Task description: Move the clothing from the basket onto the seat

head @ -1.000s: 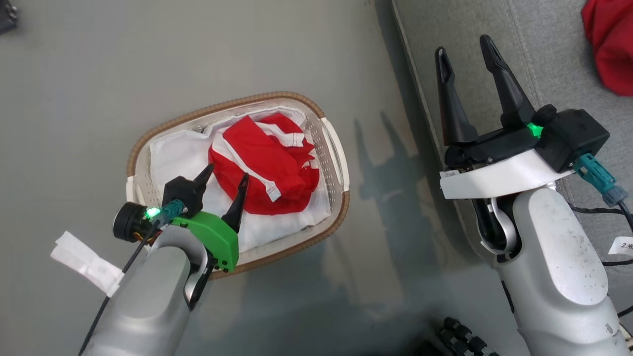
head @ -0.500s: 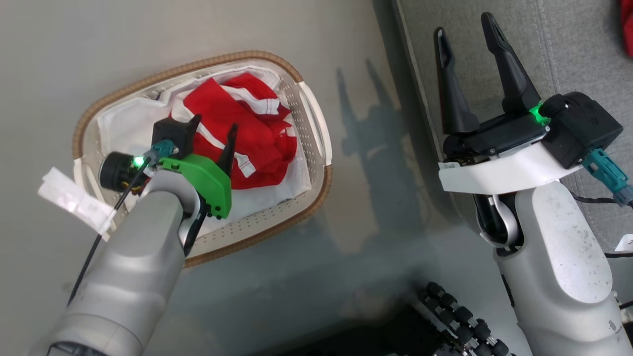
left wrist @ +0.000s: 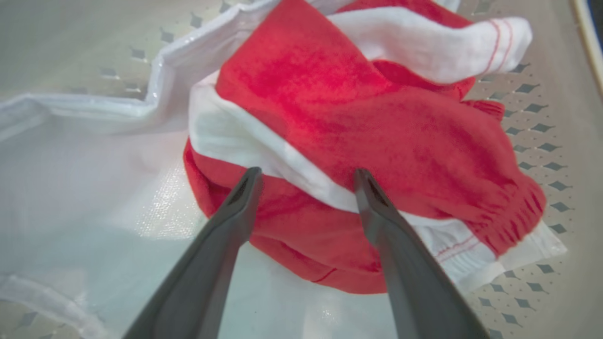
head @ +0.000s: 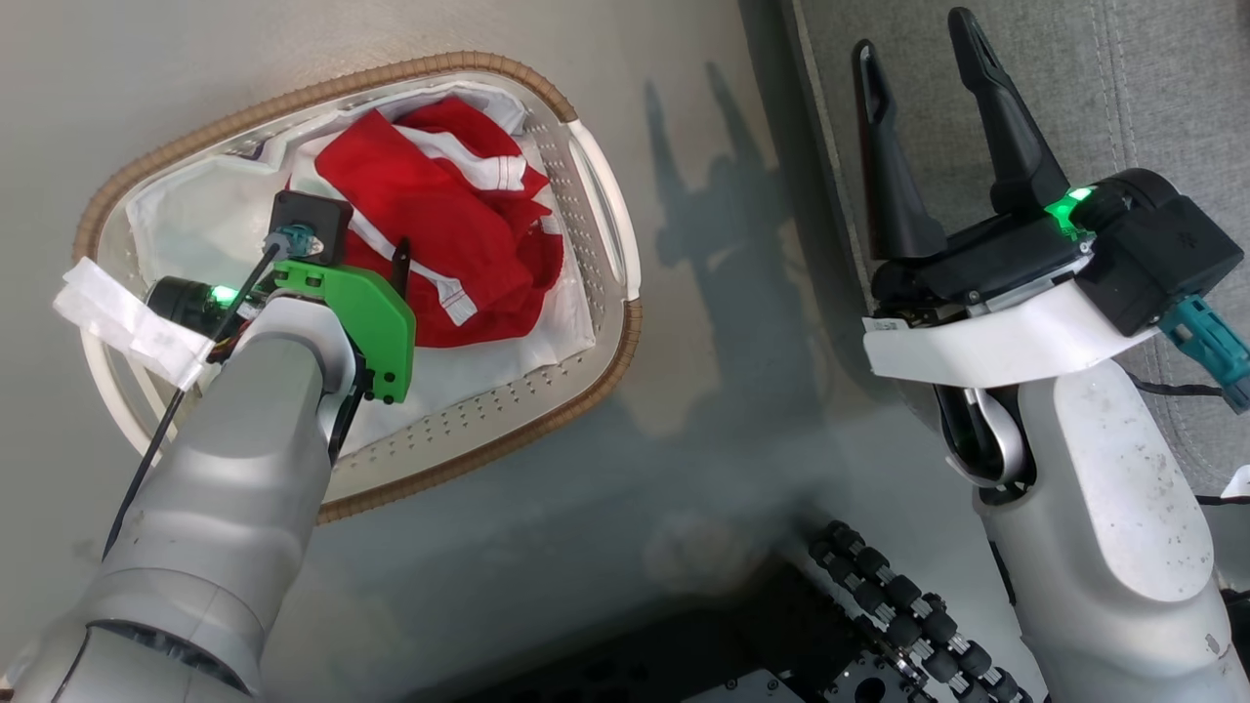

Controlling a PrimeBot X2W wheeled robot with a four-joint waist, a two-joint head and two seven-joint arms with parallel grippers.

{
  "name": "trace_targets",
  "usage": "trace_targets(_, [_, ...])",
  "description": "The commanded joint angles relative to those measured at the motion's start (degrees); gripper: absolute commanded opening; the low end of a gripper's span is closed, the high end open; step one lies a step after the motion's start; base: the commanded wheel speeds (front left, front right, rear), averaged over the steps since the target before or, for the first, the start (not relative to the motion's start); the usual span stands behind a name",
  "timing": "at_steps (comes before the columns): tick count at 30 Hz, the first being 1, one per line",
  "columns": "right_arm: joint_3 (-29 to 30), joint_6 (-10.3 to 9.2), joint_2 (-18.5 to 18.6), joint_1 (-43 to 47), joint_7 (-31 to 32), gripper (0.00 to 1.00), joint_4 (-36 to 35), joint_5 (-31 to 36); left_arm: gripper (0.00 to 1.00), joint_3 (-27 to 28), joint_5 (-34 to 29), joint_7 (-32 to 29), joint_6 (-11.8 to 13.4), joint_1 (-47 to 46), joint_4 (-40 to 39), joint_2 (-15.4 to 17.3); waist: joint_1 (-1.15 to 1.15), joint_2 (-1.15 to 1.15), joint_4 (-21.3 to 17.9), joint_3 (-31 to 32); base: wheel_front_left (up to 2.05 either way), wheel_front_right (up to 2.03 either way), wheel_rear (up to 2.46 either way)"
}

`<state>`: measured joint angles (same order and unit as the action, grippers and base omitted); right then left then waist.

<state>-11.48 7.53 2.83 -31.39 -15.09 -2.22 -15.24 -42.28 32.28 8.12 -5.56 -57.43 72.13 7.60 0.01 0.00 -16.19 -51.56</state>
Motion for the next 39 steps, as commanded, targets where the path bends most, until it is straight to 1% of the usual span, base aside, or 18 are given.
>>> trace_targets(1, [0.22, -0.08, 0.16, -0.24, -0.11, 1.0, -0.45, -0.31, 1.0, 0.6, 0.92, 0.49, -0.36, -1.51, 0.1, -0.04, -0.01, 0.0, 0.12, -0.62, 0.0, 0.0, 0.0])
trace_targets(7, [0.76, -0.08, 0.16, -0.63, -0.11, 1.0, -1.24, -0.22, 1.0, 1.53, 2.62, 1.65, -1.06, -2.81, 0.46, -1.04, -0.01, 0.0, 0.52, -1.92, 0.0, 0.0, 0.0])
trace_targets(10, [0.92, -0.08, 0.16, -0.53, -0.11, 1.0, -1.63, -0.5, 1.0, 0.63, 2.0, 1.07, -1.27, -3.18, 0.81, -1.2, -0.01, 0.0, 0.54, -2.21, 0.0, 0.0, 0.0])
trace_targets(15, [0.92, -0.08, 0.16, -0.03, -0.11, 1.0, -2.43, -0.77, 1.0, -3.04, -1.2, 0.32, -1.03, -3.69, 1.26, -0.19, -0.01, 0.0, 0.4, -2.75, 0.0, 0.0, 0.0])
trace_targets(24, [1.33, -0.08, 0.16, -0.02, -0.11, 1.0, -2.91, 0.02, 1.0, -10.86, -7.69, 1.67, -1.56, -3.19, 1.51, 1.25, -0.01, 0.0, 0.94, -3.64, 0.0, 0.0, 0.0])
trace_targets(29, [1.48, -0.08, 0.16, -0.63, -0.11, 1.0, -3.09, 0.4, 1.0, -13.15, -9.71, 2.35, -1.69, -3.1, 1.66, 2.04, -0.01, 0.0, 1.37, -3.99, 0.0, 0.0, 0.0])
trace_targets(30, [1.5, -0.08, 0.17, -0.72, -0.11, 1.0, -3.11, 0.46, 0.98, -13.39, -9.7, 2.45, -1.69, -3.16, 1.66, 2.06, -0.01, 0.0, 1.46, -4.05, 0.0, 0.0, 0.0])
trace_targets(31, [1.54, -0.08, 0.16, -0.8, -0.11, 1.0, -3.12, 0.5, 0.91, -13.52, -9.72, 2.5, -1.71, -3.18, 1.68, 2.05, -0.01, 0.0, 1.52, -4.1, 0.0, 0.0, 0.0])
trace_targets(32, [1.57, -0.08, 0.16, -0.89, -0.11, 1.0, -3.14, 0.54, 0.6, -13.69, -9.69, 2.51, -1.73, -3.18, 1.69, 2.03, -0.01, 0.0, 1.59, -4.16, 0.0, 0.0, 0.0])
trace_targets(34, [1.58, -0.08, 0.16, -0.92, -0.11, 1.0, -3.07, 0.5, 0.38, -14.02, -9.79, 2.73, -1.76, -3.29, 1.73, 1.97, -0.01, 0.0, 1.68, -4.22, 0.0, 0.0, 0.0])
trace_targets(35, [1.6, -0.08, 0.17, -0.94, -0.11, 1.0, -3.03, 0.47, 0.16, -14.12, -9.74, 2.94, -1.79, -3.34, 1.73, 1.95, -0.01, 0.0, 1.7, -4.24, 0.0, 0.0, 0.0])
trace_targets(36, [1.6, -0.08, 0.16, -0.96, -0.11, 1.0, -2.99, 0.4, 0.0, -14.18, -9.5, 3.1, -1.83, -3.31, 1.73, 1.86, -0.01, 0.0, 1.7, -4.25, 0.0, 0.0, 0.0])
trace_targets(39, [1.65, -0.08, 0.16, -1.09, -0.11, 1.0, -2.81, 0.17, 0.0, -14.32, -8.99, 3.9, -1.92, -3.29, 1.73, 1.6, -0.01, 0.0, 1.62, -4.15, 0.0, 0.0, 0.0])
